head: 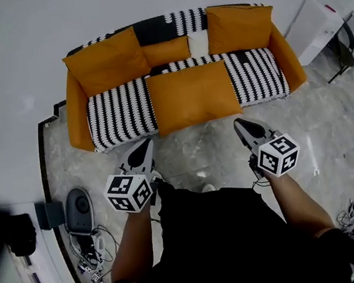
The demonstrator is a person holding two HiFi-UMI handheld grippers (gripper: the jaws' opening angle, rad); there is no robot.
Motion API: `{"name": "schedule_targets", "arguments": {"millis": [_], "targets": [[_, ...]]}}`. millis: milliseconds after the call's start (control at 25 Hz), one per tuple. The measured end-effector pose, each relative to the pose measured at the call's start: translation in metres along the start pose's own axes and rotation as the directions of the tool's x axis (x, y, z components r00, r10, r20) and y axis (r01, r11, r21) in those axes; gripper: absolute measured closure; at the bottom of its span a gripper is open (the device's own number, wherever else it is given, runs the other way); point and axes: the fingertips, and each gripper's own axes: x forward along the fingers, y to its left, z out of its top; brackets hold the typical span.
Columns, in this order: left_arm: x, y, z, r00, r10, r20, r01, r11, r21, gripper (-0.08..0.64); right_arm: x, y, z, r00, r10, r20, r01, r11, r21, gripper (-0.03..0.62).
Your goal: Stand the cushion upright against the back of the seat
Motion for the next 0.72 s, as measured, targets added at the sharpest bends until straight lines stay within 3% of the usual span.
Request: {"name": "schedule_targets", "arguments": {"millis": [240, 440, 720], "targets": [[0.006, -0.019, -0.005, 0.999, 0.032, -0.027, -0.031, 0.999, 0.019, 0.543, -0.043, -0.045, -0.019, 0.998, -0.063, -0.016, 0.063, 0.997, 0.045, 0.552], [0.007, -0.01, -0.016, 0.996, 0.048, -0.08, -0.045, 0.999, 0.029, 0.543, -0.046, -0.071, -0.028, 0.994, -0.112, -0.017, 0.113, 0.99, 0.084, 0.553], [0.046, -0.002, -0.024, 0.992, 0.002, -0.129, 0.0, 1.0, 0.012, 0.543, -0.032, -0.098, -0.04, 0.984, -0.16, -0.075, 0.166, 0.983, 0.077, 0.552]]}}
